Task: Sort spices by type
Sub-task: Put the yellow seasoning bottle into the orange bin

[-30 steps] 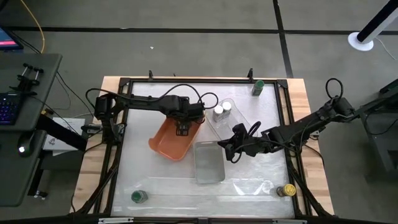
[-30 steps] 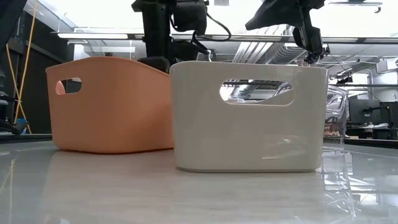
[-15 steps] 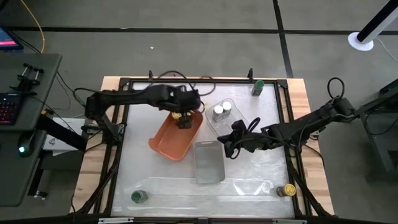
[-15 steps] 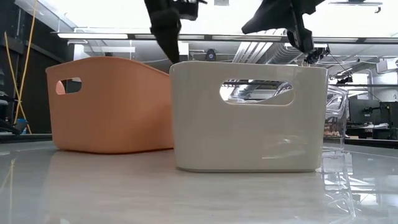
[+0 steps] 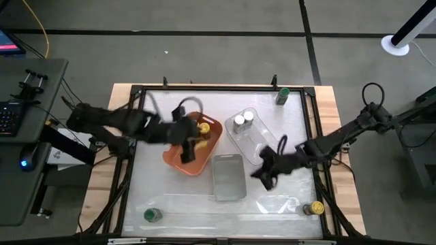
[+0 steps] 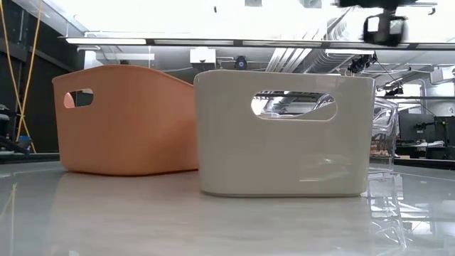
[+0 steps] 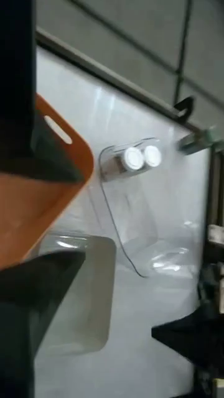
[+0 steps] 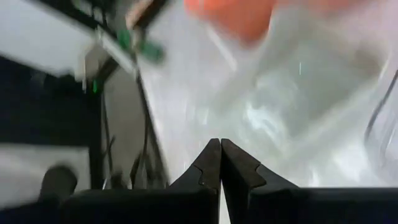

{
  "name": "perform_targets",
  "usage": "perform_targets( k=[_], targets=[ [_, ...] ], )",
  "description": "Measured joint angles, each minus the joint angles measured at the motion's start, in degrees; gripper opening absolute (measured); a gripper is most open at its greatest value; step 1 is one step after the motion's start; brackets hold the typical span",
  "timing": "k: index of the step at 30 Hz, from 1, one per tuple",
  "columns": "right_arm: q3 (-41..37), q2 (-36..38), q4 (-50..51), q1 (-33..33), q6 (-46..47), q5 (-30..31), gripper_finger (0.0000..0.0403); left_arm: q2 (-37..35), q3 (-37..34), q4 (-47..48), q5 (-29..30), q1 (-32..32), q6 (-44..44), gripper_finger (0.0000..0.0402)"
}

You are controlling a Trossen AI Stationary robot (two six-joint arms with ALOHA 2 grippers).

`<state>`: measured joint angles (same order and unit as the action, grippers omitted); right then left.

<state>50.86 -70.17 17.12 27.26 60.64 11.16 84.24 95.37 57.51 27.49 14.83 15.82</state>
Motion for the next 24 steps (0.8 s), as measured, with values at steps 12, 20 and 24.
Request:
perform_targets(
  k=[12, 20, 24],
  targets=[
    [4.42, -0.42, 25.67, 21.05, 34.41, -10.42, 0.0, -3.56, -11.98, -0.59, 19.64, 15.85, 17.95, 0.0004],
    [12.1, -2.24, 49.59, 22.19, 39.85, -31.53, 0.0, -10.65, -32.25, -30.85, 15.59, 19.14, 21.92, 0.0001],
    [12.1, -3.0, 50.38, 22.24, 39.87, -40.27, 0.0, -11.69, -35.82, -39.06, 12.16, 19.49, 20.15, 0.0001]
  ],
)
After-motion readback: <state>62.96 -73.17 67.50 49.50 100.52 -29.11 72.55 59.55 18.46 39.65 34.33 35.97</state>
